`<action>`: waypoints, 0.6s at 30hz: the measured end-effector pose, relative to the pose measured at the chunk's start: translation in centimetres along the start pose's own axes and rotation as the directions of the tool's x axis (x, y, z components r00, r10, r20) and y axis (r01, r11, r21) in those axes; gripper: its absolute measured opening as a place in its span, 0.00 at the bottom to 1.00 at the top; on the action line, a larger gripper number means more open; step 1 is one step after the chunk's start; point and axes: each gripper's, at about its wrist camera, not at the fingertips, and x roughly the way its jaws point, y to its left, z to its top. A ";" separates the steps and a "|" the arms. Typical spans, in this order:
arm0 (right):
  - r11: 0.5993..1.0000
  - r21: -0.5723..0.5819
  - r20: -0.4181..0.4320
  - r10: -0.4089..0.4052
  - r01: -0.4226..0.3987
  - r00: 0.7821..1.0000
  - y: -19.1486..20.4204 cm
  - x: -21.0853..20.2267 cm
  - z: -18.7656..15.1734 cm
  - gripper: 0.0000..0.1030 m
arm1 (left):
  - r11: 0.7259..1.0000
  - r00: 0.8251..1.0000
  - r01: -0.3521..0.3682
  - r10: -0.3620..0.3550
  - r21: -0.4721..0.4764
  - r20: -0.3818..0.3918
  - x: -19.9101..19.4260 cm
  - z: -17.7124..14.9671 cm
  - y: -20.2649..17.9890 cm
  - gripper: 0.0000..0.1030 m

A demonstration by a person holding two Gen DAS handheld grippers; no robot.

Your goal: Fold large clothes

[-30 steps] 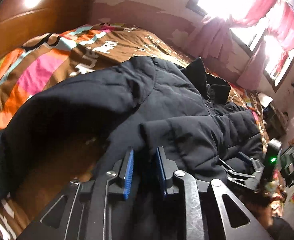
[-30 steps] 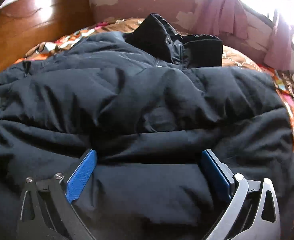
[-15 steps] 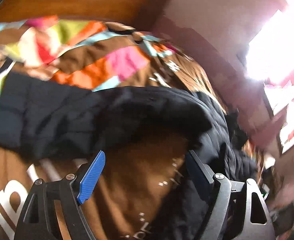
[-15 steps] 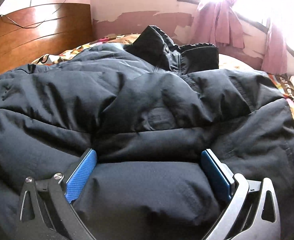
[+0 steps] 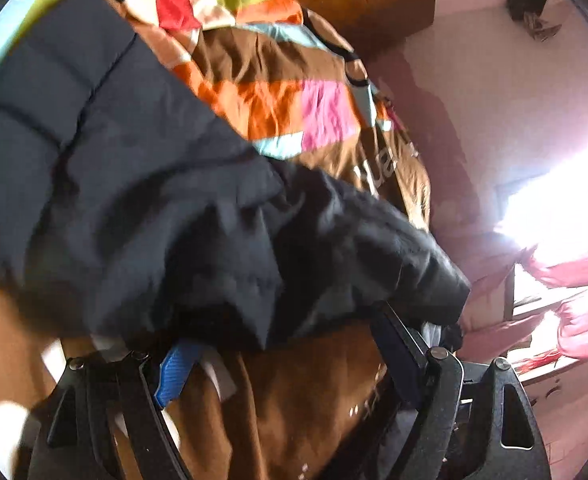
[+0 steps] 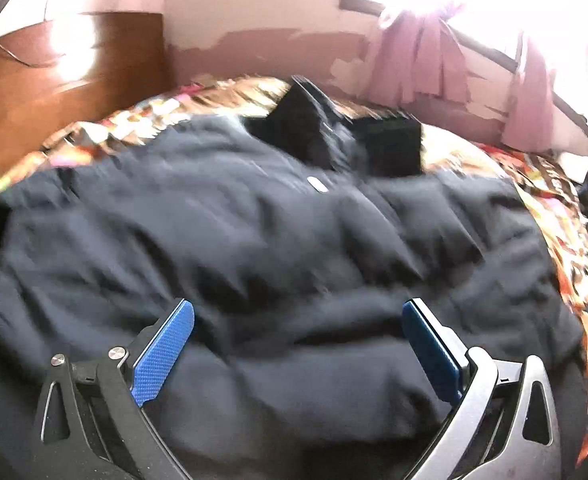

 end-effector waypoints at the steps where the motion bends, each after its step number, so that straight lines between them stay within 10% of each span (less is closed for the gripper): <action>1: 1.000 -0.012 -0.006 0.010 -0.010 1.000 1.0 0.2 0.9 0.99 | 1.000 1.000 -0.004 0.004 -0.003 0.021 -0.2 0.2 0.2 0.71; 10: 0.988 -0.152 -0.146 0.009 -0.032 0.989 12.2 6.0 5.9 0.99 | 0.998 0.995 -0.043 0.039 0.044 0.094 -0.4 1.9 0.2 0.19; 18: 0.997 -0.044 -0.121 0.063 -0.068 0.991 11.7 6.1 3.9 0.99 | 0.996 0.992 -0.008 -0.004 0.094 0.126 -1.5 3.0 -0.6 0.10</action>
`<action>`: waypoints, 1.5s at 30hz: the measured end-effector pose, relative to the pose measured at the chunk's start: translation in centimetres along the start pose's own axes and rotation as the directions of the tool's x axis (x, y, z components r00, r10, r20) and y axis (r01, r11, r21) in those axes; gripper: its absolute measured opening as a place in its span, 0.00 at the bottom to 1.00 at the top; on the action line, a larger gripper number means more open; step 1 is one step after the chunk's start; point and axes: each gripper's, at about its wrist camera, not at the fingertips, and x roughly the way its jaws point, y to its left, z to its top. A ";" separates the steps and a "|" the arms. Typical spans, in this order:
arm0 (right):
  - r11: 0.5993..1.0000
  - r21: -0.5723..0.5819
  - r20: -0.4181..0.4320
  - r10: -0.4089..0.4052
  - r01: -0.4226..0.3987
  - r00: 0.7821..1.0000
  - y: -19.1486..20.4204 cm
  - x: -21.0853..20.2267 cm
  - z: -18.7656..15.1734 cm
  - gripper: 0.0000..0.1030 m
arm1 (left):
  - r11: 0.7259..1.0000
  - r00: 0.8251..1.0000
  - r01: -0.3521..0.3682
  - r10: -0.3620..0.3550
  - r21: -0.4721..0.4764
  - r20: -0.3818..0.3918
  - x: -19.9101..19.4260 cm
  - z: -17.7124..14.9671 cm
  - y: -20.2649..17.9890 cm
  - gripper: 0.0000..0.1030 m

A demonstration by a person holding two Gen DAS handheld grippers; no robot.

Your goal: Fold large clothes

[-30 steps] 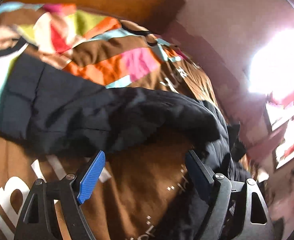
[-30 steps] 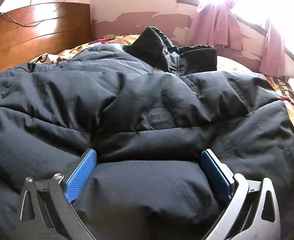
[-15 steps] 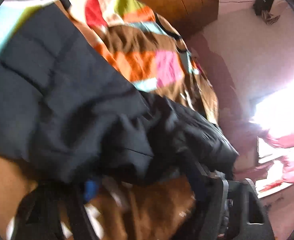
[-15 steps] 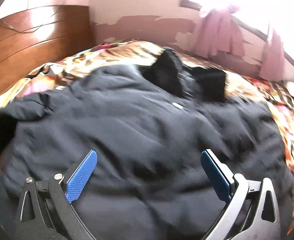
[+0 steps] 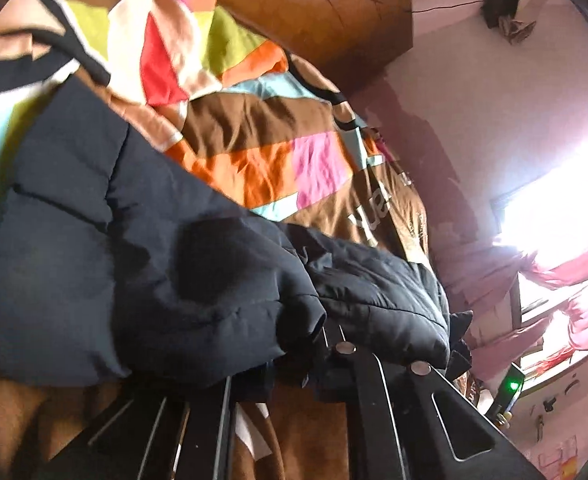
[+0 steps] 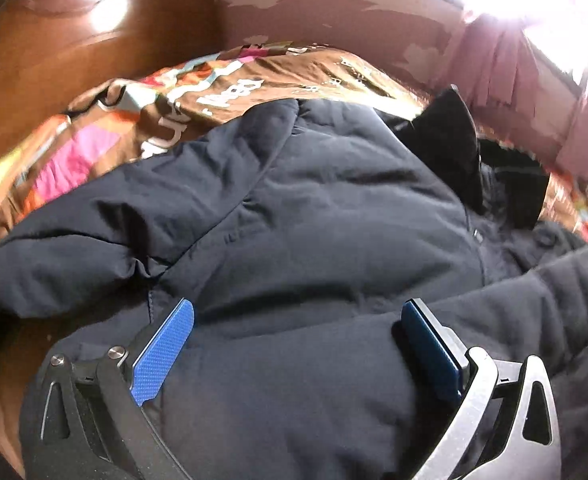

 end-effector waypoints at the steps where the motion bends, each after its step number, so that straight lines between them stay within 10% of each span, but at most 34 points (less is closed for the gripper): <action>1: 1.000 0.015 0.025 0.001 -0.001 1.000 -0.4 -0.8 -0.1 0.99 | 1.000 1.000 0.000 -0.001 0.017 0.013 -0.3 0.1 -0.3 0.10; 9: 0.998 0.022 0.101 0.052 -0.054 0.994 -4.5 -7.3 -2.2 0.99 | 0.983 0.994 -0.022 0.002 0.180 0.110 -2.4 0.3 -3.7 0.09; 16: 0.995 0.076 0.093 0.065 -0.072 0.994 -11.7 -11.4 -6.9 0.99 | 0.910 0.984 -0.055 -0.020 0.411 0.177 -5.4 1.2 -11.1 0.09; 24: 0.990 0.132 0.114 0.029 -0.044 0.993 -18.7 -13.5 -11.8 0.99 | 0.638 0.972 -0.056 -0.141 0.768 0.187 -8.9 -3.3 -26.6 0.09; 35: 0.953 0.300 0.145 0.002 -0.046 0.989 -28.1 -14.7 -17.8 0.99 | 0.076 0.985 0.142 -0.111 0.987 -0.133 -5.4 -24.1 -38.4 0.09; 39: 0.933 0.357 0.138 0.002 -0.052 0.990 -31.0 -15.1 -20.2 0.99 | 0.003 0.973 0.232 -0.003 0.973 -0.232 -2.8 -30.4 -37.9 0.09; 45: 0.862 0.487 0.108 0.100 -0.140 0.989 -35.7 -14.1 -23.8 0.99 | 0.049 0.935 0.319 0.147 0.946 -0.323 2.0 -34.9 -34.5 0.09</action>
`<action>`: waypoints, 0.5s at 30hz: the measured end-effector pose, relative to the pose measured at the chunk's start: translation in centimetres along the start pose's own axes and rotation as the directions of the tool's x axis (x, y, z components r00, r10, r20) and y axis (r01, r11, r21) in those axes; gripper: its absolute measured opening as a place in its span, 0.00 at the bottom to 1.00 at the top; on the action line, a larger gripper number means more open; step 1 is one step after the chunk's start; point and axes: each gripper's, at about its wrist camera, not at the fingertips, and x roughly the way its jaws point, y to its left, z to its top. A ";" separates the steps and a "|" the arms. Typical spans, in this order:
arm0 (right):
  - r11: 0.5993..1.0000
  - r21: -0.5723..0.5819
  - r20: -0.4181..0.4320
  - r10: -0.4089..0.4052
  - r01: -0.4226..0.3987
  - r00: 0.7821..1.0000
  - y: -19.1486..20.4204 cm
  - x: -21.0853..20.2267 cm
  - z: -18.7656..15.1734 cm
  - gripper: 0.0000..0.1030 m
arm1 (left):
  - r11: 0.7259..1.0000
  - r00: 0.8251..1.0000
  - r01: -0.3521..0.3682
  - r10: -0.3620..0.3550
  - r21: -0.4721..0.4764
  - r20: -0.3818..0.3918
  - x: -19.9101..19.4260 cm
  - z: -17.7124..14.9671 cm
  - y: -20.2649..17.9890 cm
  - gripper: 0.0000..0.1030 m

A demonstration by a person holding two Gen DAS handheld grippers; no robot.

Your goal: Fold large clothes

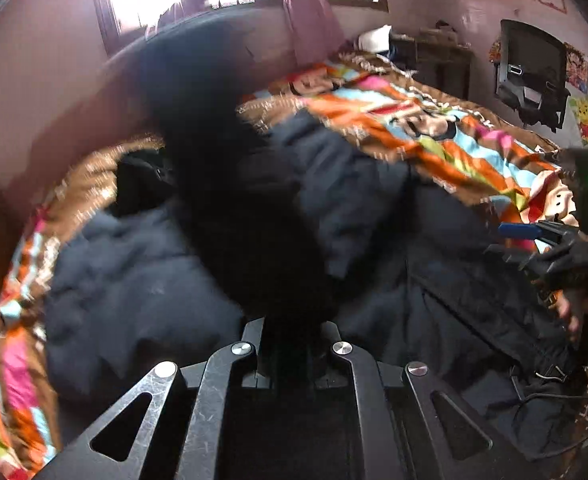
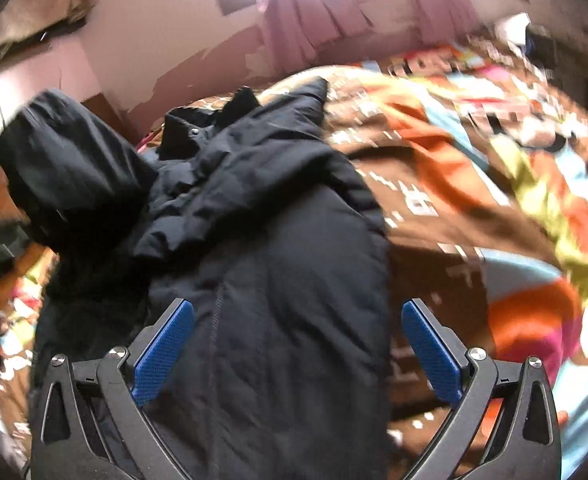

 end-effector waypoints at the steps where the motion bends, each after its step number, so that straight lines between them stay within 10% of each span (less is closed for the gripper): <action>1: 0.999 0.038 -0.010 0.029 -0.029 1.000 -1.1 0.0 0.0 0.99 | 1.000 1.000 0.008 -0.009 -0.011 -0.010 0.3 -0.5 -0.1 0.09; 10: 0.929 0.162 -0.005 0.339 -0.334 0.941 -1.0 0.7 -0.6 0.99 | 1.000 0.997 0.014 -0.016 -0.022 -0.072 1.0 -2.9 -0.6 0.09; 15: 0.944 0.173 -0.016 0.289 -0.282 0.957 0.6 1.4 -0.7 0.99 | 0.999 0.996 0.016 -0.019 -0.038 -0.084 0.3 -3.8 -0.1 0.10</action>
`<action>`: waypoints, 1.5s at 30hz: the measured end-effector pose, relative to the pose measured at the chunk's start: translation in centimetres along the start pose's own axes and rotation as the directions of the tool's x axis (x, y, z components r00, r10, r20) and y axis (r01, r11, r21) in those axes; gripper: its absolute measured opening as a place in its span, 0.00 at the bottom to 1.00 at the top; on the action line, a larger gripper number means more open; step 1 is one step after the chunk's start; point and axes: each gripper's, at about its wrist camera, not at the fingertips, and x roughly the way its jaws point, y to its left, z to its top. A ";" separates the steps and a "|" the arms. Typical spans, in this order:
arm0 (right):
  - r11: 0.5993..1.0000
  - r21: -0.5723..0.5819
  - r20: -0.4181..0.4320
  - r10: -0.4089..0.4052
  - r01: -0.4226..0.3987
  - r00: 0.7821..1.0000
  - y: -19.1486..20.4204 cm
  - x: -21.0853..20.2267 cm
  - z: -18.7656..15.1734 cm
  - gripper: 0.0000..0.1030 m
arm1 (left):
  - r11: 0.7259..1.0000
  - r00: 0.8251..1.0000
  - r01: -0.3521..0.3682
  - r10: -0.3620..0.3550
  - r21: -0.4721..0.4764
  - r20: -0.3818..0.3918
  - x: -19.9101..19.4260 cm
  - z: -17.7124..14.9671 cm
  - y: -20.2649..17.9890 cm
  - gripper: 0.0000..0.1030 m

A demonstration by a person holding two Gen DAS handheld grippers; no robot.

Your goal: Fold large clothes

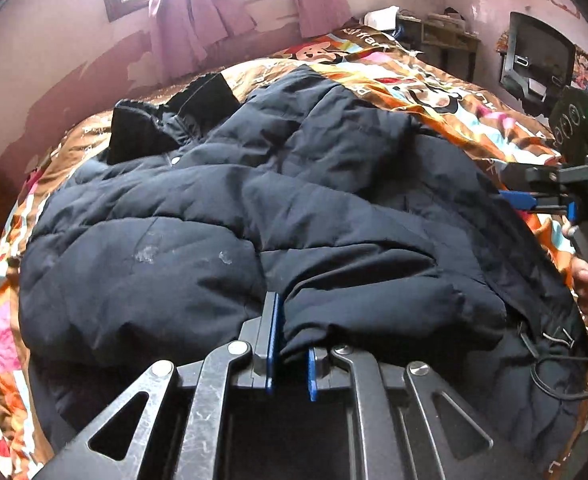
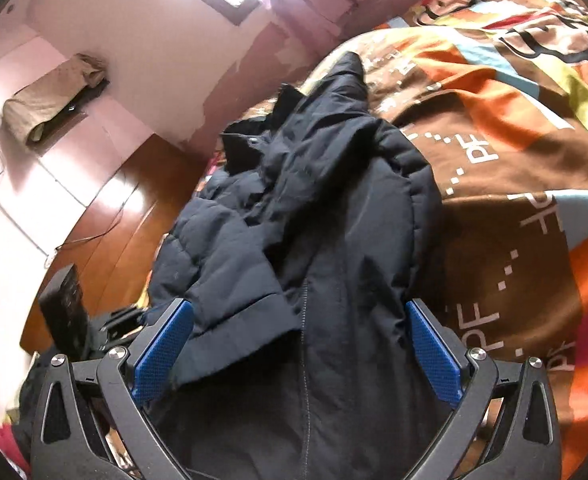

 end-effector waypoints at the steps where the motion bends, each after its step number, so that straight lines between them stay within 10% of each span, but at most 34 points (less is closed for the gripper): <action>1: 1.000 -0.017 0.010 -0.019 0.019 1.000 0.4 0.0 -0.1 0.99 | 1.000 1.000 0.003 -0.003 -0.007 -0.001 0.0 -0.3 0.2 0.10; 11: 0.963 -0.208 0.074 -0.161 0.173 0.984 4.5 -1.0 -0.3 0.99 | 0.999 1.000 0.019 -0.019 -0.035 -0.002 -0.1 -1.6 0.8 0.10; 18: 0.841 -0.499 0.061 -0.207 0.209 0.976 9.0 -1.5 -2.6 0.99 | 0.999 0.999 -0.043 0.043 -0.001 -0.014 0.6 -2.3 0.0 0.13; 24: 0.965 -0.261 -0.187 -0.058 0.008 0.981 5.5 2.4 -1.9 0.99 | 0.997 0.997 -0.076 0.077 0.025 -0.001 0.7 -3.5 -0.5 0.14; 30: 0.980 -0.201 -0.211 -0.037 -0.006 0.977 4.5 3.5 -2.0 0.62 | 0.998 0.999 -0.052 0.052 0.021 0.008 0.8 -4.1 -0.4 0.29; 38: 0.973 -0.232 -0.237 -0.062 0.005 0.970 5.0 4.2 -3.5 0.49 | 0.997 0.997 -0.069 0.067 0.039 0.048 -0.7 -5.6 -1.2 0.61; 40: 0.974 -0.223 -0.235 -0.078 0.024 0.969 5.0 4.1 -3.5 0.38 | 0.999 0.998 -0.035 0.034 0.014 0.062 -1.8 -6.3 -0.9 0.87; 45: 0.965 -0.252 -0.208 -0.124 0.070 0.970 5.7 3.8 -3.9 0.20 | 0.998 0.993 -0.053 0.056 -0.030 0.100 -4.2 -7.6 0.0 0.91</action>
